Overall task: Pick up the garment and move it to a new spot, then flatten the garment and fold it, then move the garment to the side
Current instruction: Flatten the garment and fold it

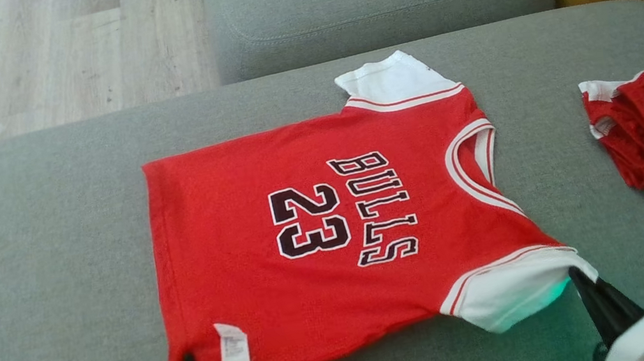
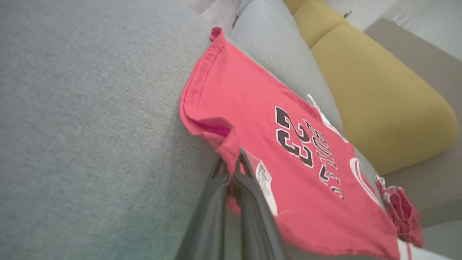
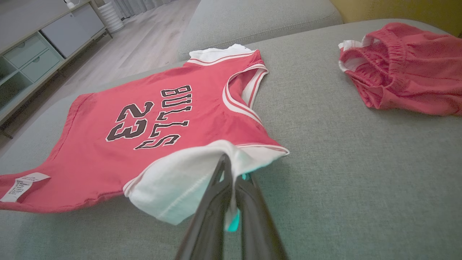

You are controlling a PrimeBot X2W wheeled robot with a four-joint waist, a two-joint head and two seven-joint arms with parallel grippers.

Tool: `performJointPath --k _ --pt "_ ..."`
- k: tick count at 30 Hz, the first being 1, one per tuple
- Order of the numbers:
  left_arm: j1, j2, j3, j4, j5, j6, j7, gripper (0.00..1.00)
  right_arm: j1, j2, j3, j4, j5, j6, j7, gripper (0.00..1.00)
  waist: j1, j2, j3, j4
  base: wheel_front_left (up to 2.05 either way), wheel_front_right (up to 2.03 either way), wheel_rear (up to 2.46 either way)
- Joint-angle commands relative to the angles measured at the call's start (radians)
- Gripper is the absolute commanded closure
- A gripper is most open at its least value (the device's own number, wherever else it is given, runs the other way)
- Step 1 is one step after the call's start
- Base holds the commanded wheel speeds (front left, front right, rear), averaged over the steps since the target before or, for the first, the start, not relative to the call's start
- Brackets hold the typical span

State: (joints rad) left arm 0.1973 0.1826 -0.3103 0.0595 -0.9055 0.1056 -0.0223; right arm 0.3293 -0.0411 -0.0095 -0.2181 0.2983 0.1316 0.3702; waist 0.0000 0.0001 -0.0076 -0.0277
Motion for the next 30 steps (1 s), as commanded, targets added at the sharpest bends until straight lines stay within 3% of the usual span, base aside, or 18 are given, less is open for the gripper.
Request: performJointPath --k 1,9,20,30 --pt "-0.070 -0.014 0.043 -0.024 -0.017 0.002 0.004 1.00 -0.066 -0.009 0.015 -0.022 0.001 -0.001 0.001 1.00 0.0000 -0.0001 0.000 0.004 0.00 0.00 0.00" --pt "-0.228 -0.071 0.069 0.046 -0.071 0.018 0.018 1.00 -0.260 -0.009 0.003 0.124 0.041 -0.001 0.024 1.00 0.0000 -0.0001 0.012 0.004 0.00 0.00 0.00" --pt "-0.481 -0.052 0.074 0.271 -0.015 0.075 0.037 1.00 -0.609 -0.009 0.043 0.444 -0.005 -0.001 0.077 1.00 0.0000 -0.0001 0.075 -0.008 0.00 0.00 0.00" --pt "-0.560 -0.056 0.073 0.379 -0.004 0.068 0.014 1.00 -0.785 -0.009 0.099 0.691 -0.001 -0.001 -0.004 1.00 0.0000 -0.0001 0.109 -0.005 0.00 0.00 0.00"
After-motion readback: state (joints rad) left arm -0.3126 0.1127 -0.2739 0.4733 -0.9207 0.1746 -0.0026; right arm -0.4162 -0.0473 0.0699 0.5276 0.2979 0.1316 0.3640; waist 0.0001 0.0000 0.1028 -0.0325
